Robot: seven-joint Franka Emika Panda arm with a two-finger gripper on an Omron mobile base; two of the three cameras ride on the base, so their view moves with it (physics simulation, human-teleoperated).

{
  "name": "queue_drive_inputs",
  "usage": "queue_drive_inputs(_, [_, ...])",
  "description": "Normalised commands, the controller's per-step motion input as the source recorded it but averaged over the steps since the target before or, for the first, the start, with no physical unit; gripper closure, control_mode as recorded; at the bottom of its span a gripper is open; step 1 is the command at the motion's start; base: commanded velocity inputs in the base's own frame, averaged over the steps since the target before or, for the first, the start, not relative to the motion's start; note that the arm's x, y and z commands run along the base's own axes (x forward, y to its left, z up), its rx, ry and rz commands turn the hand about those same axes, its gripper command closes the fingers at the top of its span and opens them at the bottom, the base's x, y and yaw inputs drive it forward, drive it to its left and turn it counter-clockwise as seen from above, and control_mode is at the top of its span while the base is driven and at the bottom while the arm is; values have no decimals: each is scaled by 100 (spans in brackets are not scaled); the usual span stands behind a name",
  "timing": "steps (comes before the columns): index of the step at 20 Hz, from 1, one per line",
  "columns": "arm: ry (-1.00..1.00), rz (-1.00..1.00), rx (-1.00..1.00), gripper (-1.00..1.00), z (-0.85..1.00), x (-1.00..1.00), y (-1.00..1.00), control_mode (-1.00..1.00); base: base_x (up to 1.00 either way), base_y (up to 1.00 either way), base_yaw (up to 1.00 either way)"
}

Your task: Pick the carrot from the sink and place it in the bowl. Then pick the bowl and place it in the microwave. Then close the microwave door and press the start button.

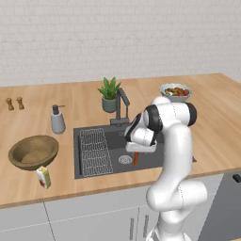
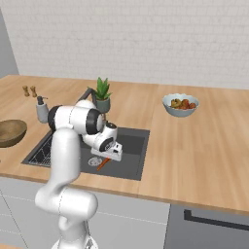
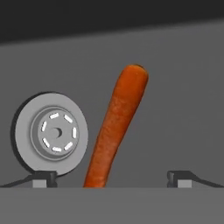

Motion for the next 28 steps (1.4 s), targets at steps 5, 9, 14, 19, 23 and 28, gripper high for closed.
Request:
queue_drive_inputs(5, [0, 0, 0, -100, -20, 9, 3, -100, 0, 0, 0])
queue_drive_inputs(9, [0, 0, 0, -100, -21, 8, 0, -100, 0, 0, 0])
queue_drive_inputs(14, [0, 0, 0, -100, -16, 8, 0, -100, 0, 0, 0])
queue_drive_inputs(19, [0, 0, 0, -100, -13, 11, 0, -100, 0, 0, 0])
queue_drive_inputs(23, [0, 0, 0, 100, -21, 8, 4, -100, 0, 0, 0])
queue_drive_inputs(28, [0, 0, 0, 100, -25, 4, 6, -100, 0, 0, 0])
